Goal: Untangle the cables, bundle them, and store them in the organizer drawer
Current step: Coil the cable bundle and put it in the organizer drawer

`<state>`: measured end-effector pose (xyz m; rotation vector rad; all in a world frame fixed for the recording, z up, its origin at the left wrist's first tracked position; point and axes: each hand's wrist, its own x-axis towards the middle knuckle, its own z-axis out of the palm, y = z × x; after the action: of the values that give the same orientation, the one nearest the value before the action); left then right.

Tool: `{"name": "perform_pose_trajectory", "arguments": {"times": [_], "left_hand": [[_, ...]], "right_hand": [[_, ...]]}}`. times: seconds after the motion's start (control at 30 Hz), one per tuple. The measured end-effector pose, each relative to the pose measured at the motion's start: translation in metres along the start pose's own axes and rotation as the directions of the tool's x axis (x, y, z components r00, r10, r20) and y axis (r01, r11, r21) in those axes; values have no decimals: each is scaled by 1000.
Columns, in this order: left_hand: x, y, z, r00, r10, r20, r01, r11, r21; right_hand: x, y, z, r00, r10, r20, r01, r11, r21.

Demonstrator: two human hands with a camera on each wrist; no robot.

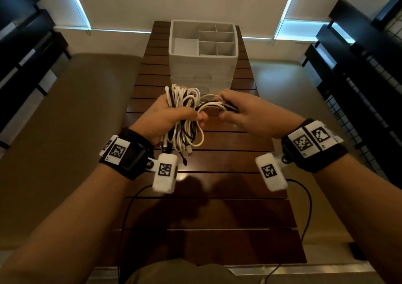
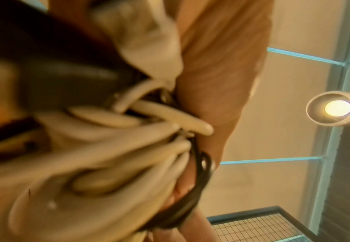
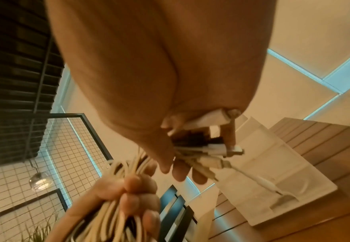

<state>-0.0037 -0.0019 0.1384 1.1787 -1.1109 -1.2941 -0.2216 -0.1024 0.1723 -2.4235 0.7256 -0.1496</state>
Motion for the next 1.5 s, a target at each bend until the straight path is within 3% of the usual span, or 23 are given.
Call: {"name": "perform_pose_trajectory", "arguments": {"times": [0.13,0.3,0.43,0.5,0.6,0.77,0.97,1.27,1.4,1.5], "left_hand": [[-3,1,7,1000,25,-12,-27,982,-189],[-2,5,10,997,13,-71,-21,994,-111],[3,-1,23,989,-12,-148,-14,984,-175],[5,-5,30,985,-7,-173,-34,972,-232],[5,-8,36,982,-40,-187,-21,949,-313],[4,-8,37,980,-72,-187,6,943,-333],[4,-9,37,976,-73,-204,-1,941,-339],[5,-11,30,983,-54,-177,-4,951,-310],[3,-17,26,976,-98,-195,46,966,-256],[-1,-24,24,977,-156,-146,102,941,-322]], "right_hand": [[1,7,10,980,20,-196,9,989,146],[-4,-1,19,972,112,-206,-12,900,436],[-1,-16,37,948,185,-258,-14,836,549],[1,-21,49,938,204,-280,-11,827,563],[3,-25,59,915,209,-345,-43,900,433],[7,-34,57,901,232,-367,-102,935,339],[16,-26,73,920,265,-288,-69,835,546],[28,-8,80,951,245,-186,-202,954,223],[22,-16,68,962,270,-45,-271,962,-23],[26,-18,62,973,206,104,-195,975,-108]]}}
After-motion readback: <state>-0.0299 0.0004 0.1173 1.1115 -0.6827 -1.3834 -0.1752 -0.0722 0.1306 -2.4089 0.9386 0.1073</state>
